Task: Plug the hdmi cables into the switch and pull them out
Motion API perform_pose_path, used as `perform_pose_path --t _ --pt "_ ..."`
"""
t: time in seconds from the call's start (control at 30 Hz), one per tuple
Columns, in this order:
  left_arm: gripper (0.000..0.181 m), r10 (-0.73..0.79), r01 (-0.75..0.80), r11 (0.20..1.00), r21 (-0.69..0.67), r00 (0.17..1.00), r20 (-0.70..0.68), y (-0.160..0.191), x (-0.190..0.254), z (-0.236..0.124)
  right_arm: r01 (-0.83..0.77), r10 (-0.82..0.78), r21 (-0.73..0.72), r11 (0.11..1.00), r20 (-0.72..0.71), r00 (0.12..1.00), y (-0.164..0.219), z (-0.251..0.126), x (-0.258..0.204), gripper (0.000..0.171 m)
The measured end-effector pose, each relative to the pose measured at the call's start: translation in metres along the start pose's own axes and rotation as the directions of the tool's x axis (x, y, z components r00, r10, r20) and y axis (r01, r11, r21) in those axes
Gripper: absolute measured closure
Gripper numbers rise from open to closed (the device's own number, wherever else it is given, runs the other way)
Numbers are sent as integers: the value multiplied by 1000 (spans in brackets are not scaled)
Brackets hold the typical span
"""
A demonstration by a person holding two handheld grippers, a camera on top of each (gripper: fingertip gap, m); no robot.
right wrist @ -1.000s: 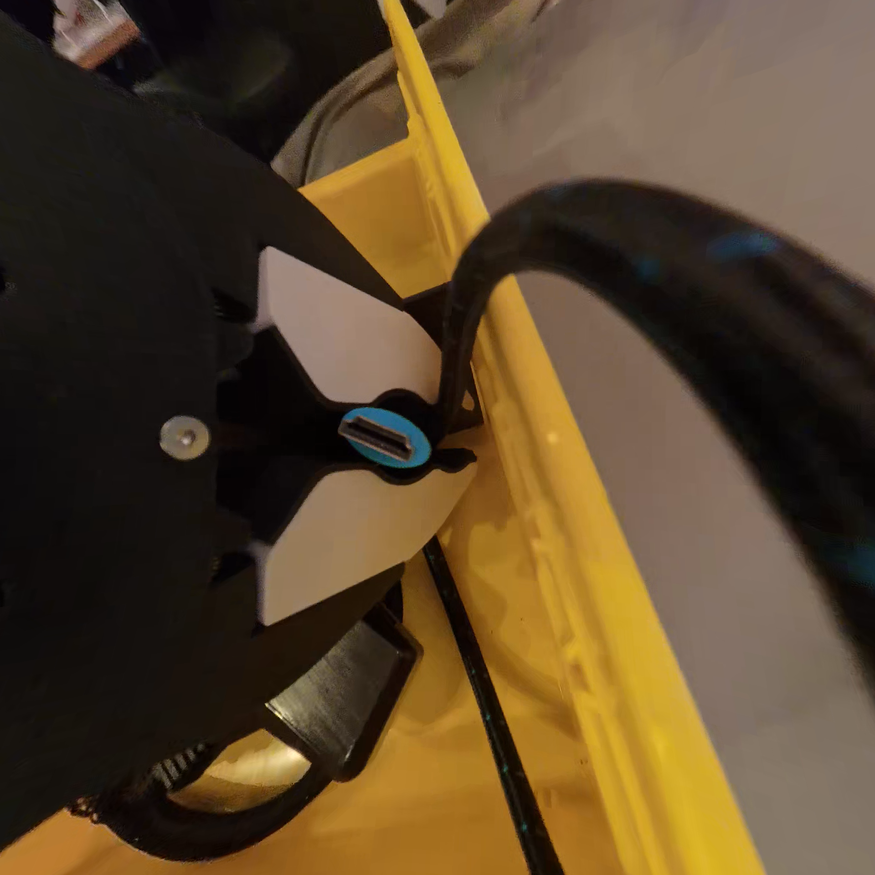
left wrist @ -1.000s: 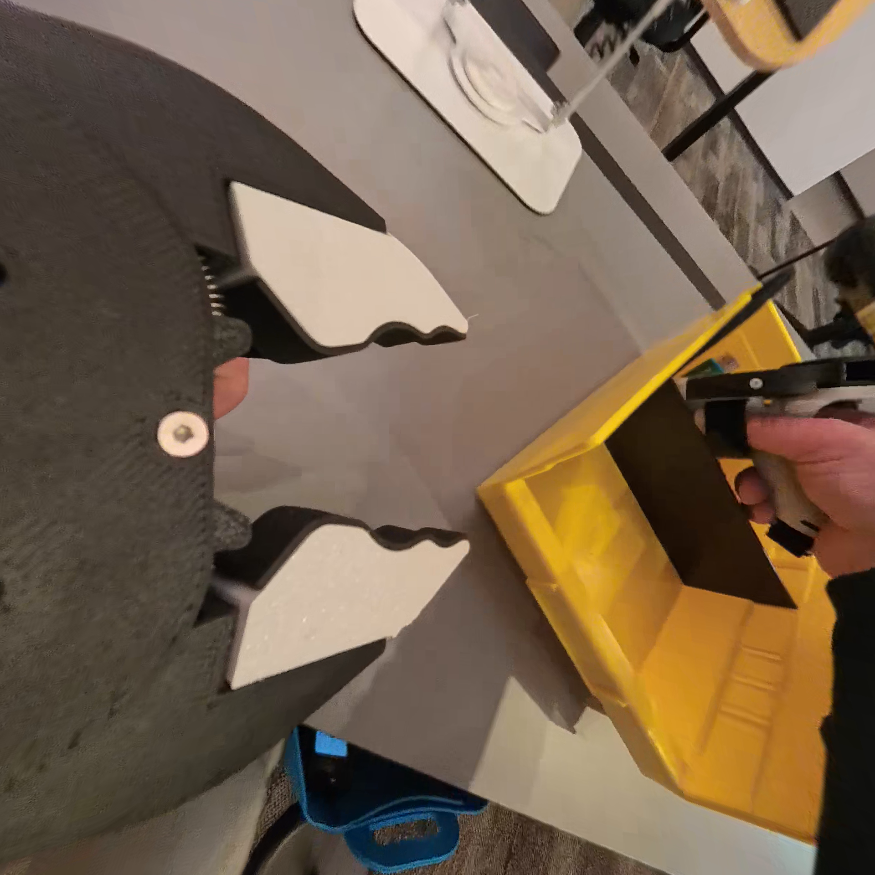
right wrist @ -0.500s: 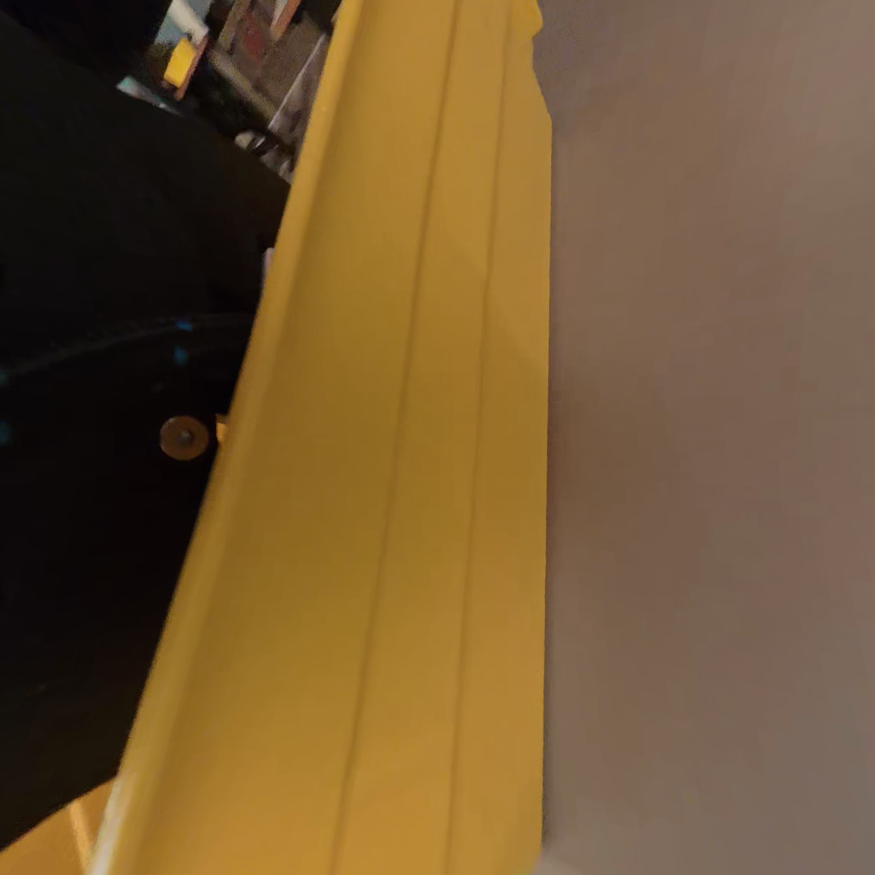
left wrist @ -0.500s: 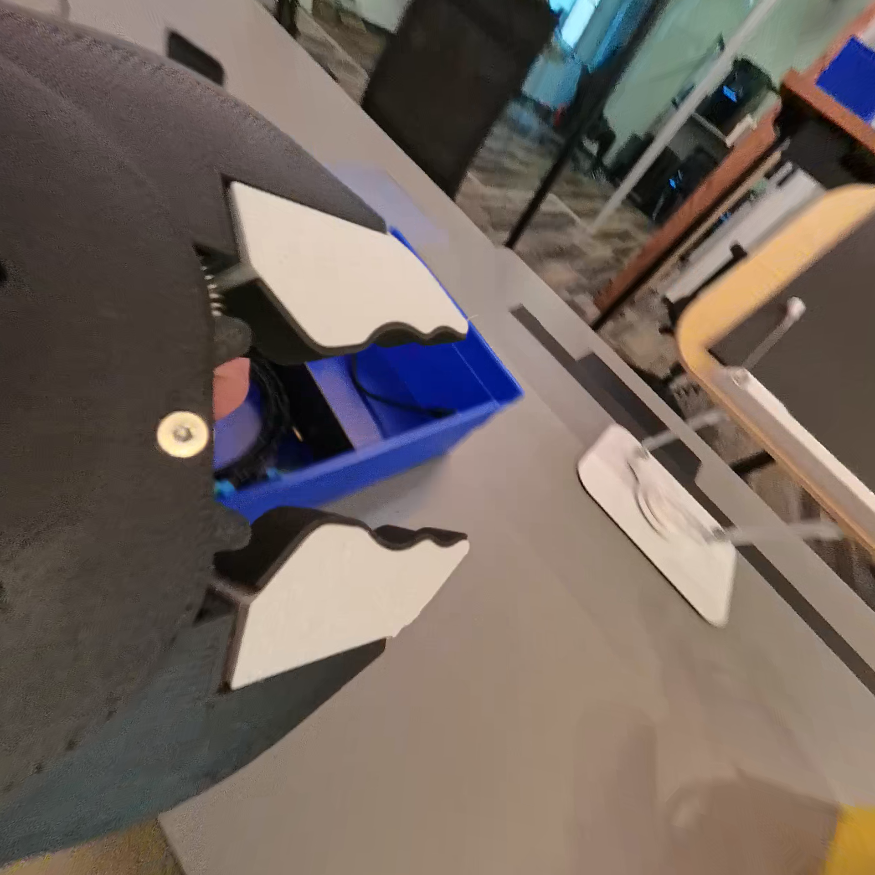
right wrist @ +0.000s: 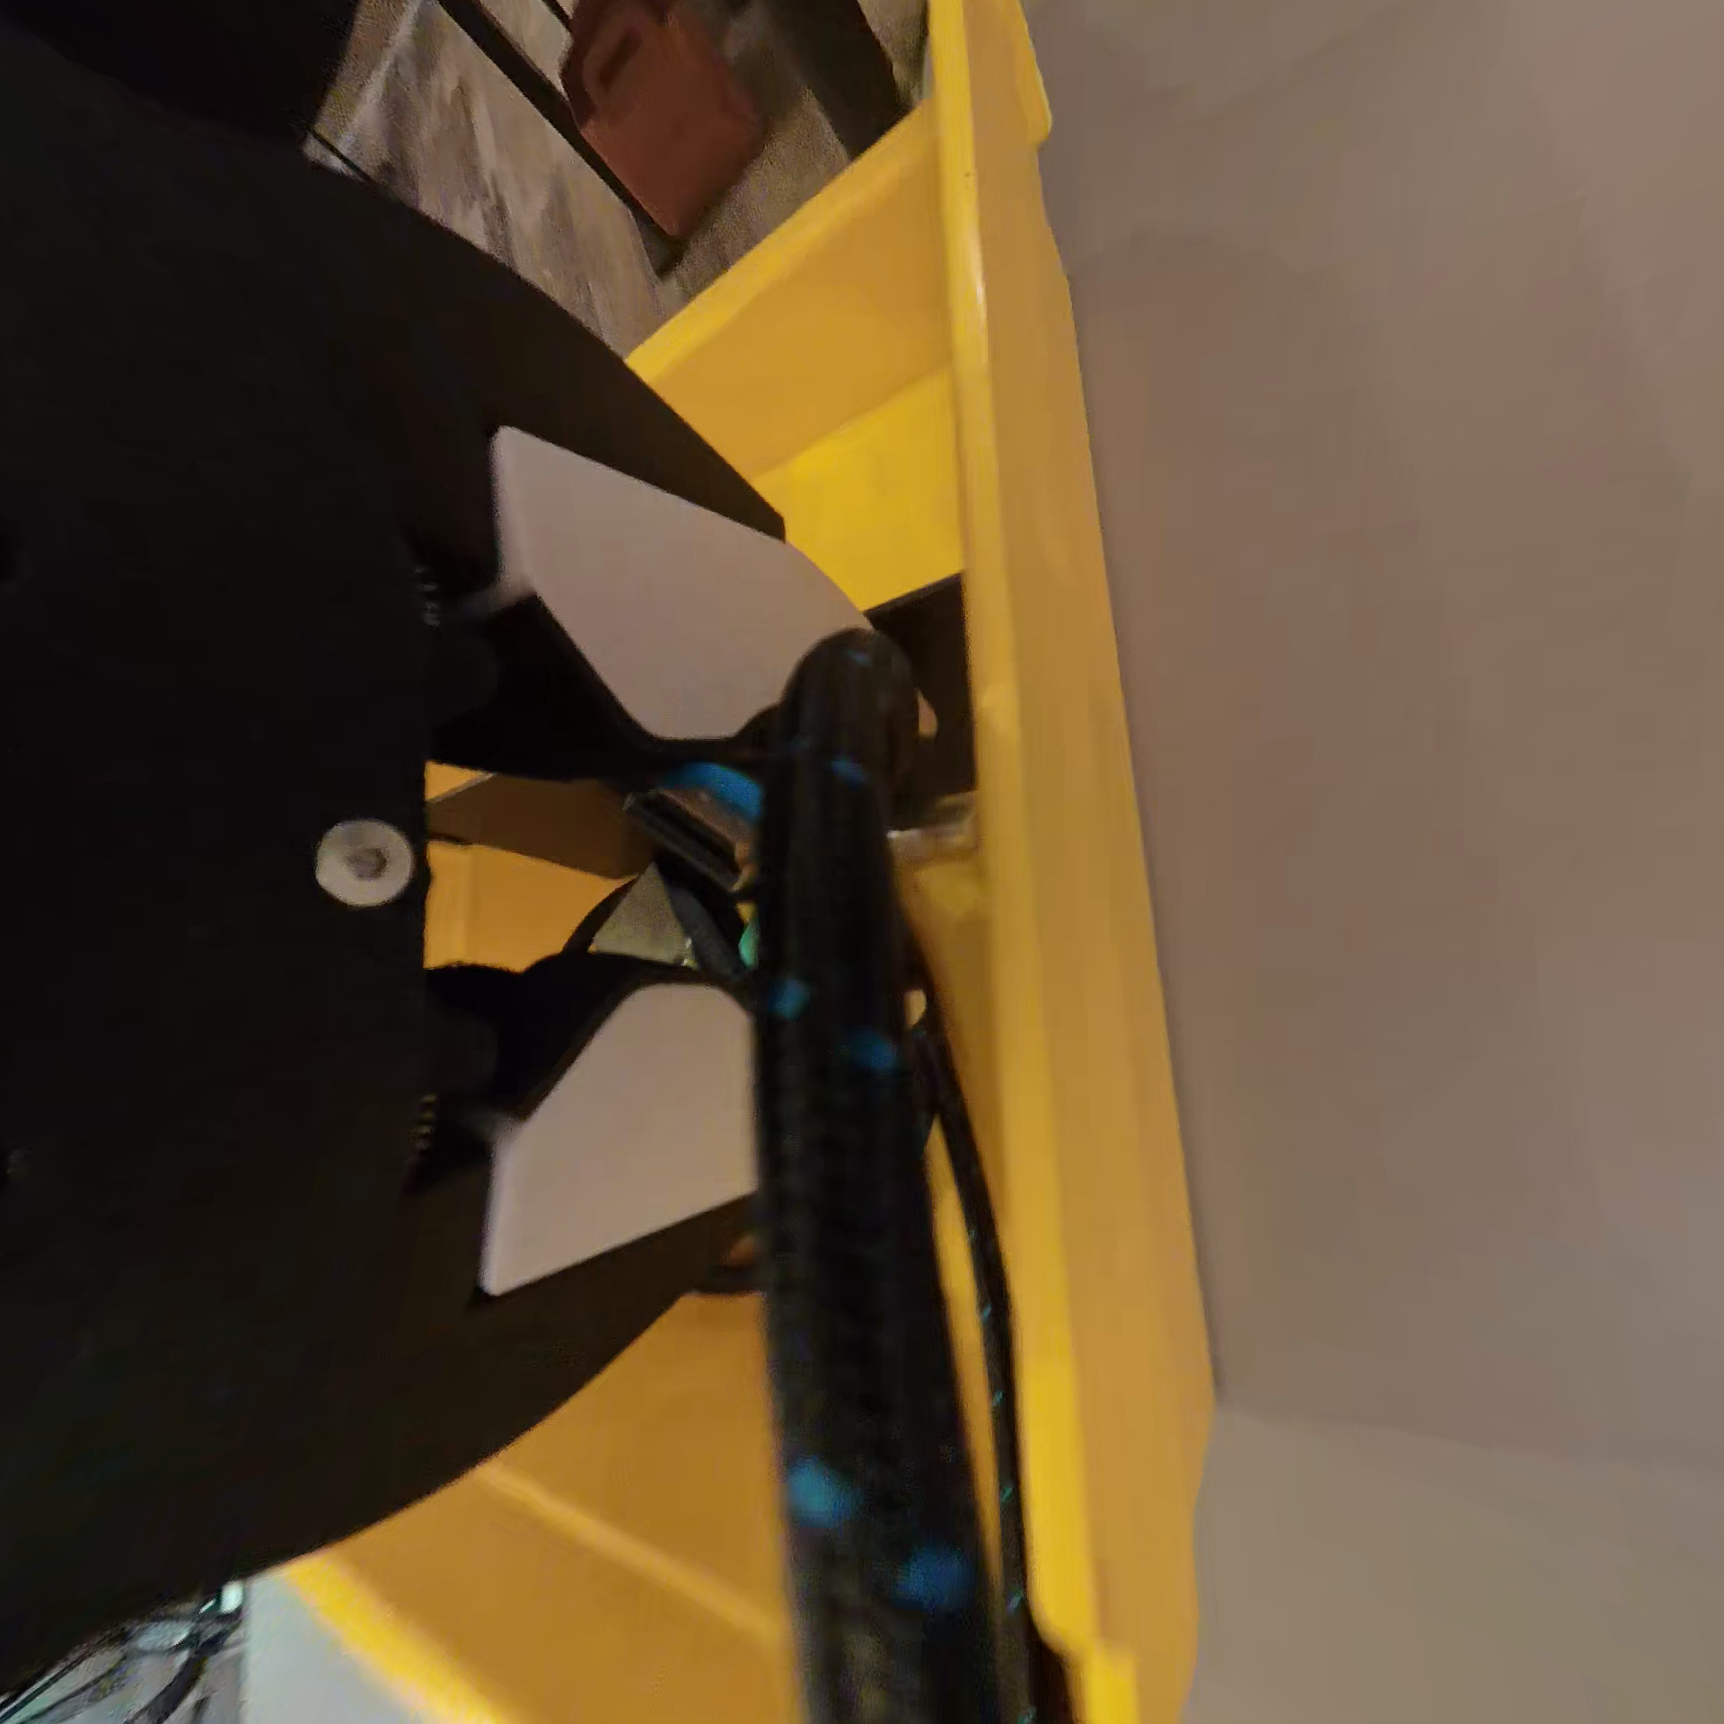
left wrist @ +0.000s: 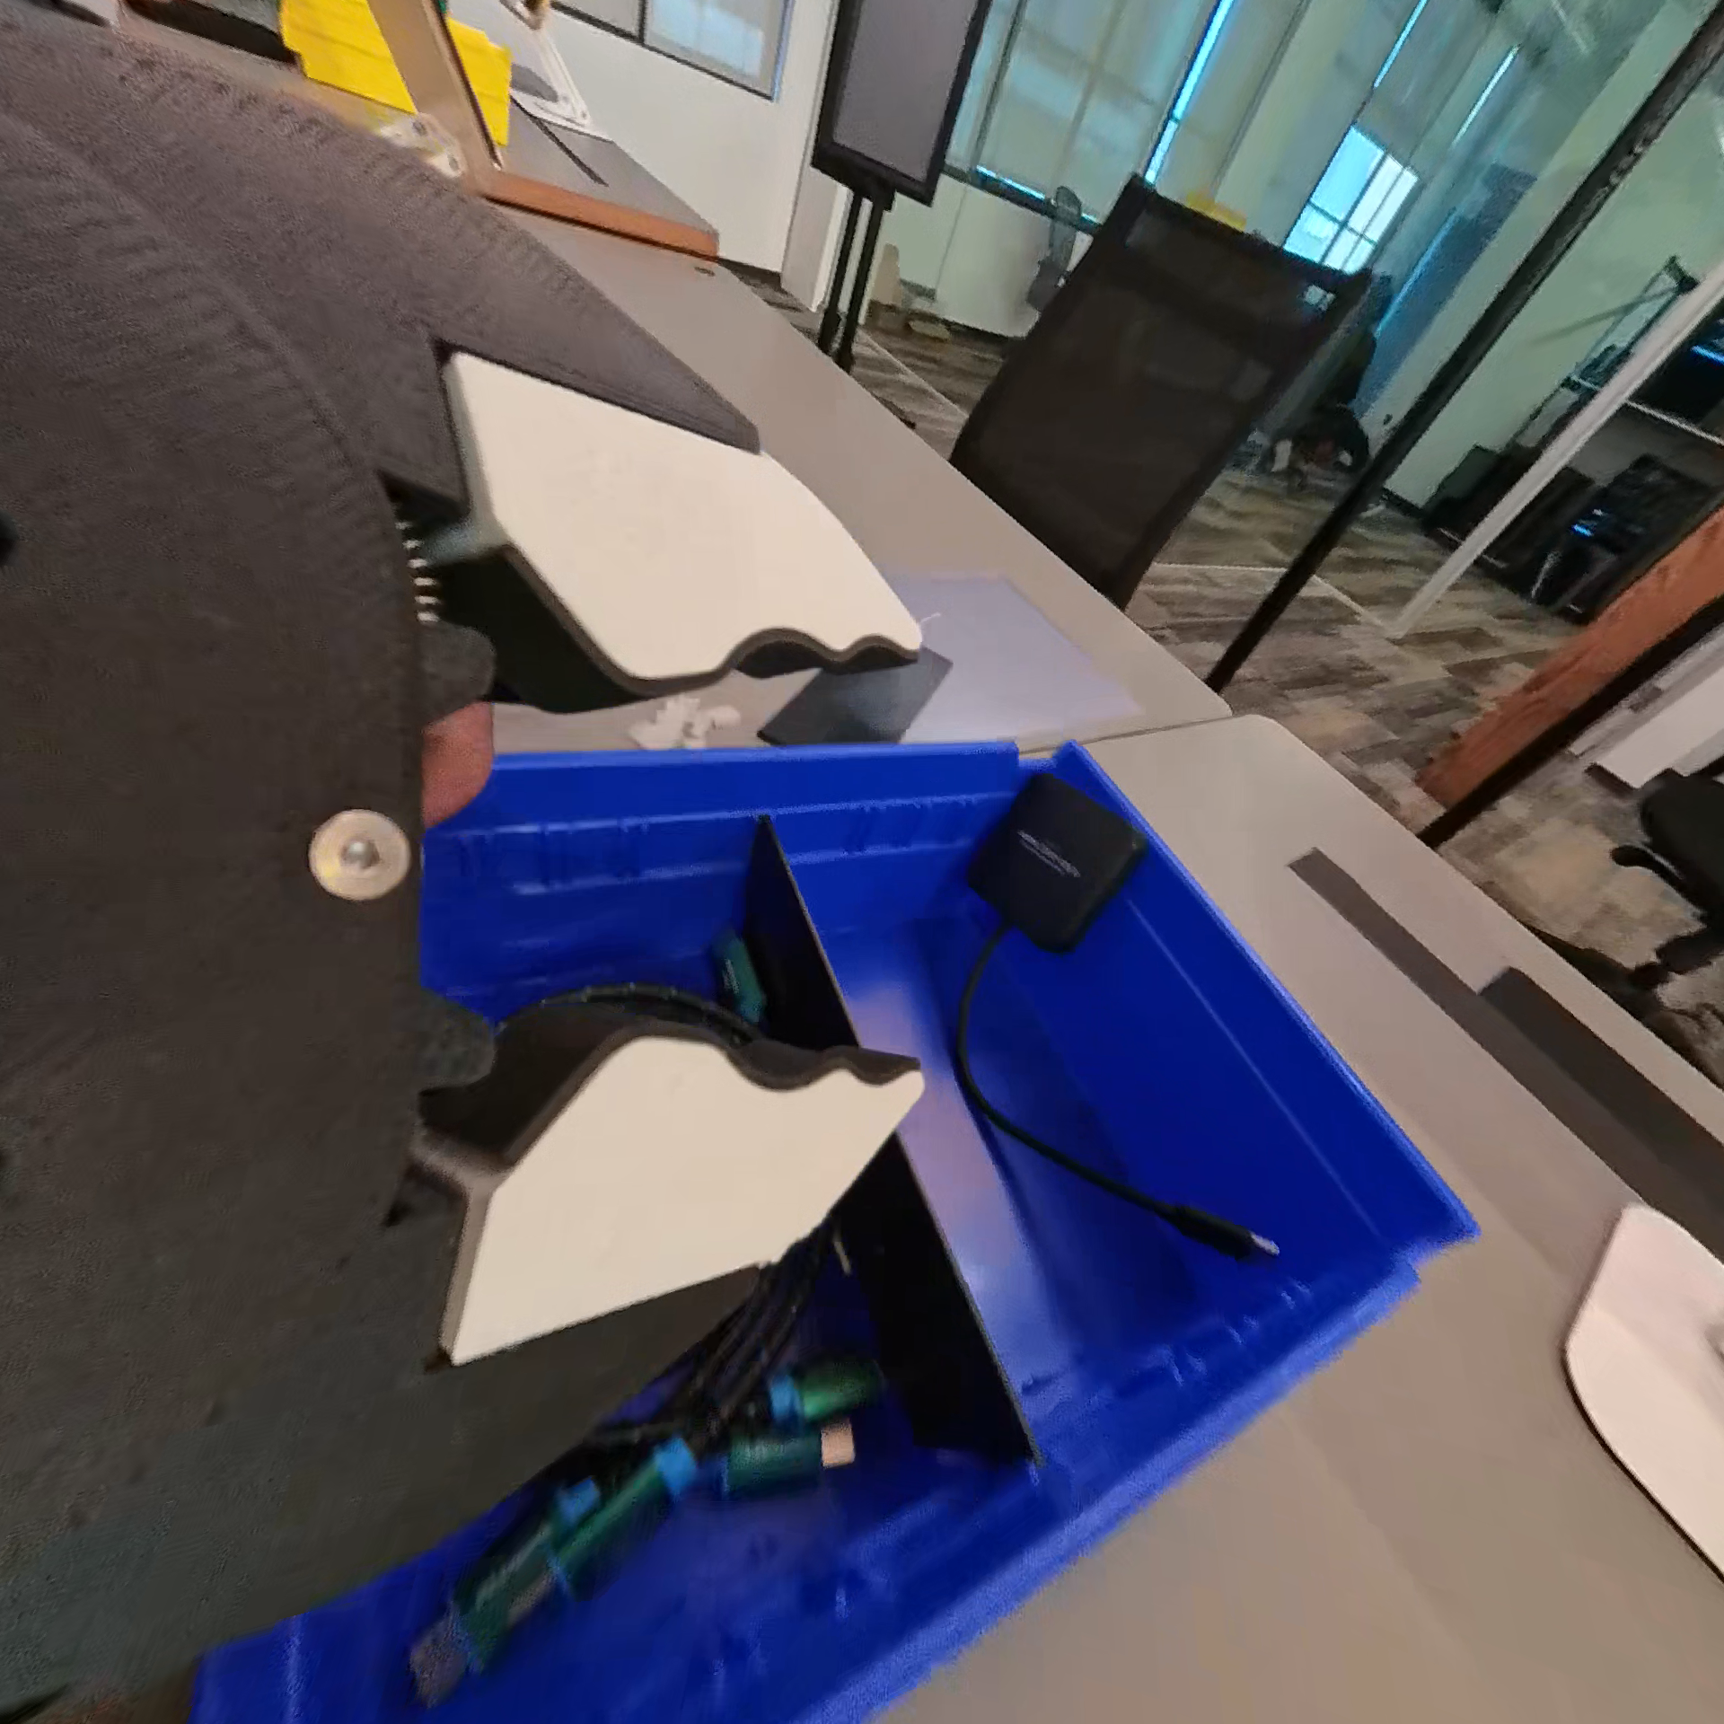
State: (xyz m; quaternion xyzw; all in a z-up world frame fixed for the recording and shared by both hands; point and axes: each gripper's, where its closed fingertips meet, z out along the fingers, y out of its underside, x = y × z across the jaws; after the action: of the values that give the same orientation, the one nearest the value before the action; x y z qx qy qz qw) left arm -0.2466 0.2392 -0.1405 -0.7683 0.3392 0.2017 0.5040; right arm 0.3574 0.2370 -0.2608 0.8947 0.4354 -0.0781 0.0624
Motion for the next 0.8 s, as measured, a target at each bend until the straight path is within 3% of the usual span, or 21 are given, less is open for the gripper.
perform_pose_path --t 0.2,0.33,0.4,0.47,0.5,0.6,0.8 --pt "104 -1 2 997 -74 1000 9 22 -25 11 -63 67 54 997 -66 996 4 -26 10 104" --pt "104 4 -3 995 -99 1000 7 34 -30 17 -132 138 176 976 -25 990 1 -44 11 104" --pt "104 -2 2 994 -107 1000 8 38 -31 20 -150 159 209 966 -28 987 -1 -47 14 111" --pt "104 -7 7 994 -110 1000 4 42 -31 23 -145 146 232 962 14 989 -5 -43 12 135" --pt "104 -4 5 994 -114 1000 10 43 -32 23 -149 142 242 959 44 989 -8 -40 10 155" --pt "104 -3 4 993 -116 1000 5 46 -28 25 -184 180 213 960 39 983 -5 -25 18 156" --pt "104 -3 3 992 -128 1000 1 52 -26 28 -308 281 163 937 169 945 -6 -3 27 156"
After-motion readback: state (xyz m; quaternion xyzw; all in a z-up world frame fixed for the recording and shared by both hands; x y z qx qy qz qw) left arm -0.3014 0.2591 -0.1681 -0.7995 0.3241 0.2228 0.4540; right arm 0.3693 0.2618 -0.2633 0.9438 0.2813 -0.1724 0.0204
